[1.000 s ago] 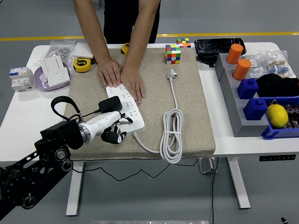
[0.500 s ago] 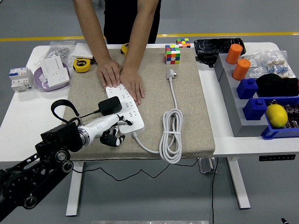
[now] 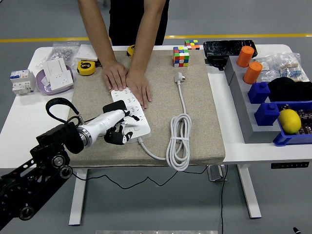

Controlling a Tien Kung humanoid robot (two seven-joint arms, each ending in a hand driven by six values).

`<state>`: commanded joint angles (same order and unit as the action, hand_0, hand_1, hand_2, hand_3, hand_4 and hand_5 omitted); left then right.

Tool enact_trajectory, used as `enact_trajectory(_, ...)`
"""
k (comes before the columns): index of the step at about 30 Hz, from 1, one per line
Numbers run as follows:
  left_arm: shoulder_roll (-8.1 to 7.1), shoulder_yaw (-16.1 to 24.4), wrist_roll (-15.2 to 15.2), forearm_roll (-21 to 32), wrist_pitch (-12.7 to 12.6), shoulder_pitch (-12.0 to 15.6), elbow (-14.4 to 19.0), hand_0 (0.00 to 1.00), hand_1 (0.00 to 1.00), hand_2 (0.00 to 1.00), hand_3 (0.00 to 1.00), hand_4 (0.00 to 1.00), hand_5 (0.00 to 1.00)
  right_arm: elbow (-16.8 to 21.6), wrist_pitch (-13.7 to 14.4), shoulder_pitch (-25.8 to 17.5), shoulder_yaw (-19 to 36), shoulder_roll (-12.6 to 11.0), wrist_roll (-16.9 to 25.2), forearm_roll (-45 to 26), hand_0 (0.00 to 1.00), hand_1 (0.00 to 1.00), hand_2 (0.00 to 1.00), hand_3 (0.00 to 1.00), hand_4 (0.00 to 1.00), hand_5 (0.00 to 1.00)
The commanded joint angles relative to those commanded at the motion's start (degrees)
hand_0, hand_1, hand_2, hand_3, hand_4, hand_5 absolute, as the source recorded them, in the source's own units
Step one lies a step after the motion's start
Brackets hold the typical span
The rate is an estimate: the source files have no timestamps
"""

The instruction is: Pick up the plug,place it near the board,insert it into the board,press the button

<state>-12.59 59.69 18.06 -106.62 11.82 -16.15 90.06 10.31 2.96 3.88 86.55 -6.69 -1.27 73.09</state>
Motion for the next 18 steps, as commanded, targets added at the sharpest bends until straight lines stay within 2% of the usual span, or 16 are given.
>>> enact_trajectory(2,0.72,2.1,-3.0,1.2,-2.2,1.4,1.7,0.202,0.102,0.215,0.699,0.518,0.002,0.0,0.0,0.0,0.0,0.0,0.1,-0.1,0.836,0.763,0.747,0.768,0.998,0.911)
enact_trajectory(5,2.35,6.4,-8.6,6.0,-6.4,4.8,4.6,0.202,0.102,0.215,0.699,0.518,0.002,0.0,0.0,-0.2,0.4,0.2,-0.2,0.3,0.836,0.763,0.747,0.768,0.998,0.911)
enact_trajectory(6,2.69,7.2,-9.5,7.4,-7.0,5.5,4.9,0.415,0.476,0.525,0.659,0.681,0.152,0.0,0.0,-0.2,0.5,0.2,-0.1,0.3,0.835,0.763,0.747,0.769,0.998,0.912)
enact_trajectory(8,3.95,9.7,-12.1,12.4,-8.6,8.4,5.6,0.415,0.476,0.525,0.659,0.681,0.152,0.0,0.0,-0.1,0.4,0.2,0.0,0.3,0.835,0.763,0.747,0.769,0.998,0.912)
enact_trajectory(11,4.88,11.9,-13.1,19.0,-8.6,11.6,5.3,0.415,0.476,0.525,0.659,0.681,0.152,0.0,0.0,0.0,0.5,0.1,0.1,0.3,0.835,0.763,0.747,0.769,0.998,0.912)
enact_trajectory(12,4.98,12.5,-13.2,20.8,-8.6,12.6,5.1,0.815,0.893,0.853,0.849,0.828,0.236,0.0,0.0,0.0,0.5,0.1,0.1,0.4,0.832,0.763,0.747,0.769,0.998,0.912)
enact_trajectory(17,4.41,12.3,-13.2,30.0,-9.1,15.0,3.3,0.815,0.893,0.853,0.849,0.828,0.236,0.0,0.0,-0.2,0.8,0.2,-0.1,0.7,0.832,0.763,0.747,0.769,0.998,0.912)
enact_trajectory(18,4.45,12.2,-13.3,31.5,-9.2,15.2,3.1,0.799,0.905,0.899,0.998,0.828,0.245,0.0,0.0,-0.2,0.7,0.2,-0.1,0.6,0.832,0.763,0.747,0.769,0.998,0.912)
